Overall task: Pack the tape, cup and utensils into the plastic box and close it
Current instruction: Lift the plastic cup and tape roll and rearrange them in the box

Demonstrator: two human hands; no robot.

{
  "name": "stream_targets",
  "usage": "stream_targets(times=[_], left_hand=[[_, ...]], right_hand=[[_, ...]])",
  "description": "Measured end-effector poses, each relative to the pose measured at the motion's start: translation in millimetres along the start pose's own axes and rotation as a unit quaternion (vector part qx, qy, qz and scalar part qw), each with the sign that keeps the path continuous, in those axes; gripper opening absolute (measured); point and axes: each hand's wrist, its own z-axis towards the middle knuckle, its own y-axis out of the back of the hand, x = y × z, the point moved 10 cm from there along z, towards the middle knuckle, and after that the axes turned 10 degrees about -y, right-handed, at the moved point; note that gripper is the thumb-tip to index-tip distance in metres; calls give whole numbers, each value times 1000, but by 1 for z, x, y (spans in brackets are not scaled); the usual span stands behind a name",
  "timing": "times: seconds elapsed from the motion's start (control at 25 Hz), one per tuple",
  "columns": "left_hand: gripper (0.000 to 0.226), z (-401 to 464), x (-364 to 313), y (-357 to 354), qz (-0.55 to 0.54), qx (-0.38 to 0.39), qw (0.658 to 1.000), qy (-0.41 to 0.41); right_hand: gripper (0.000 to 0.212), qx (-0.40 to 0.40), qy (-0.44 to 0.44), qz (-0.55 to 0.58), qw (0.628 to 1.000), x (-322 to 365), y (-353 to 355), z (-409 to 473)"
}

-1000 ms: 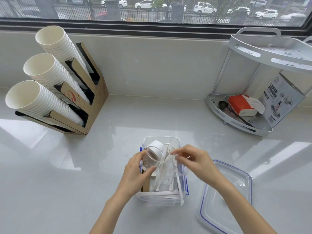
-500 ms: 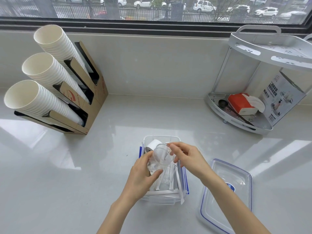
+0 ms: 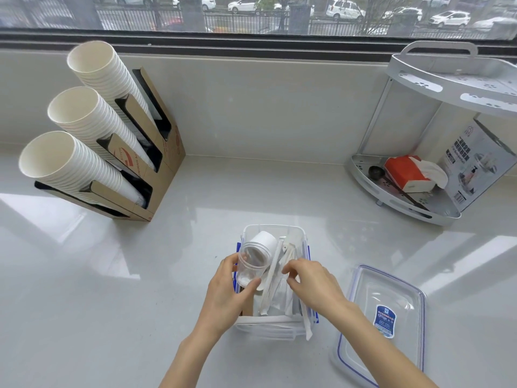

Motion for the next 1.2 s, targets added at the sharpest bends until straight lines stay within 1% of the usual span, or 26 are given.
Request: stream_targets(times=[0.16,0.24,0.36,0.44,0.52,0.6,0.68,0.88,1.08,1.2], left_hand=[[37,0,3,0,4,3,1000,7],[38,0,4,0,8,3,1000,12],[43,1,7,-1,5,4,1000,20],[43,2,7,-5,1,11,1000,23],[42,3,4,-9,3,19,1000,21],[43,4,1,-12,8,25,1000,15],[42,5,-1,-14,7,26,1000,8],[35,5,-6,-17,-6,27,1000,-1],[49,5,-8,-14,-15,15,1000,-11],[56,3,-2,-13,-13,10,1000,3]], right_hand=[[28,20,15,19,999,0,0,-3],[25,2,20,59,998,-2,14,-4],[19,-76,40,154,984,-2,58,-6],[16,-143,65,217,963,3,90,-14],[14,-173,100,264,944,15,109,-25],[14,-159,137,266,941,30,108,-33],[14,-132,161,238,949,40,95,-34],[18,-87,191,184,960,51,60,-33],[21,-74,208,178,959,57,47,-35],[22,-65,206,184,959,55,42,-33]])
